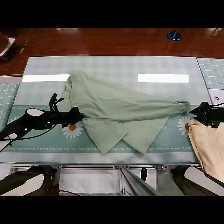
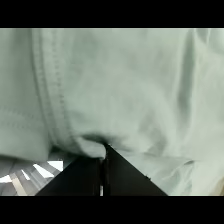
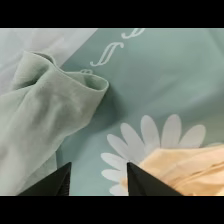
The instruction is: Fold the shirts.
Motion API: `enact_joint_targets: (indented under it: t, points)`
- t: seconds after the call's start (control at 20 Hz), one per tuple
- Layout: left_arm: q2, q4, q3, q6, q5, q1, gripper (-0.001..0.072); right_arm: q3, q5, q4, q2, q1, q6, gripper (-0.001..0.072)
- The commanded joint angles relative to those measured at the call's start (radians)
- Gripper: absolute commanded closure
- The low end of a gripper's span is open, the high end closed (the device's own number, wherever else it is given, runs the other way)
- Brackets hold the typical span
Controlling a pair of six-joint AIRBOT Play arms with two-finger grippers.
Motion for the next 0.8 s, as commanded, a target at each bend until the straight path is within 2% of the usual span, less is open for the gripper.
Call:
enact_joint_targets:
  t: [0.0, 0.15, 0.55, 0.75]
  points:
    - [-0.003, -0.031, 0.045, 0.035, -0.035, -0.018, 0.0688, 0.000, -0.040, -0.077, -0.005, -0.001, 0.064, 0.0305]
    - [-0.003, -0.031, 0.053, 0.035, -0.058, -0.018, 0.0688, 0.034, -0.028, -0.074, -0.052, -0.001, 0.057, 0.0305]
    - [-0.003, -0.032, 0.054, 0.035, -0.058, -0.018, 0.0688, 0.124, 0.008, 0.174, -0.251, 0.006, -0.081, 0.0305]
    - [-0.003, -0.032, 0.054, 0.035, -0.058, -0.018, 0.0688, 0.172, -0.011, 0.189, -0.331, 0.072, -0.088, 0.0305]
